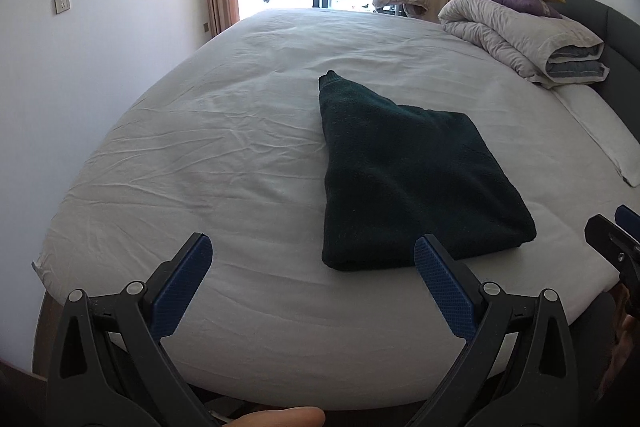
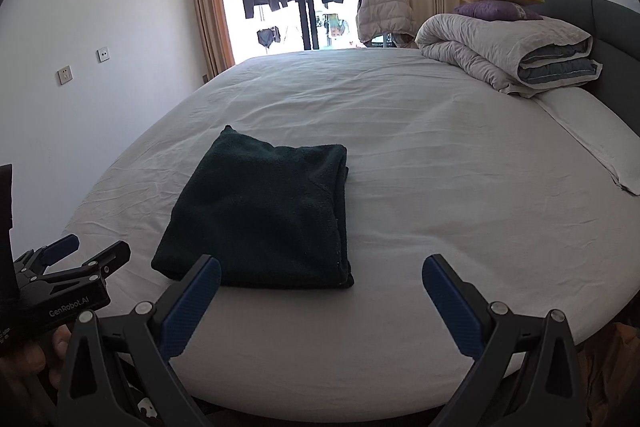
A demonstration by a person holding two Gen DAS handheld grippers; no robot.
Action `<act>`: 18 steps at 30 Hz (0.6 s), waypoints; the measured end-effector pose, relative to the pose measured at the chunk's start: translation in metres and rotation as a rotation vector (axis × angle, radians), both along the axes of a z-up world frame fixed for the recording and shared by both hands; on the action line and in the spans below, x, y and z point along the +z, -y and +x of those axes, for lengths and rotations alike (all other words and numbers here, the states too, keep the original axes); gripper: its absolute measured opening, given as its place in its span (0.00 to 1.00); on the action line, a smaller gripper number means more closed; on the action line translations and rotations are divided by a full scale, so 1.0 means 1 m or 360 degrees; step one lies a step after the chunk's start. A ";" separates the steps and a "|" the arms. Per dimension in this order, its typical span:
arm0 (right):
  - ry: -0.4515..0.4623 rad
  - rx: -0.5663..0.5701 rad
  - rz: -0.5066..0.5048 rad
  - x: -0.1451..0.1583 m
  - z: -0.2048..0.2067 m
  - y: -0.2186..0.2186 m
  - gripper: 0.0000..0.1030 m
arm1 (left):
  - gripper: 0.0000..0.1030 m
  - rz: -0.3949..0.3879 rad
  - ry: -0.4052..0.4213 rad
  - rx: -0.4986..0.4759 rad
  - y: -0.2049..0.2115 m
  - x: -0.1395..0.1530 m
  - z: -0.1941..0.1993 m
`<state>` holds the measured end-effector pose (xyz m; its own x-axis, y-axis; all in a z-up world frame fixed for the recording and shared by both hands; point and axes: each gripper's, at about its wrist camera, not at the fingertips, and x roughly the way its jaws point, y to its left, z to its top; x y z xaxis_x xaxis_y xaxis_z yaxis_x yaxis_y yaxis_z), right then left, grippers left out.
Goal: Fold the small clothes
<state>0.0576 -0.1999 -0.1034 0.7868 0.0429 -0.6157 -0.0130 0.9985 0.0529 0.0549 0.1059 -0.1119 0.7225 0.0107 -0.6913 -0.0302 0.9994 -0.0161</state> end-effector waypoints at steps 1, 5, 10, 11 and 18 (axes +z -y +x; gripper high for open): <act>-0.0009 0.0003 -0.0001 -0.002 0.001 -0.001 1.00 | 1.00 0.0000 -0.0012 0.0001 0.000 -0.003 0.002; -0.0038 0.0014 -0.0001 -0.008 0.005 -0.002 1.00 | 1.00 0.0000 -0.0039 0.0002 0.001 -0.009 0.006; -0.0063 0.0018 0.0005 -0.012 0.010 -0.002 1.00 | 1.00 -0.0002 -0.0058 0.0005 0.002 -0.014 0.012; -0.0065 0.0019 0.0006 -0.013 0.011 -0.002 1.00 | 1.00 -0.0001 -0.0060 0.0005 0.002 -0.015 0.012; -0.0084 0.0021 0.0008 -0.016 0.015 -0.001 1.00 | 1.00 -0.0001 -0.0072 0.0004 0.002 -0.018 0.017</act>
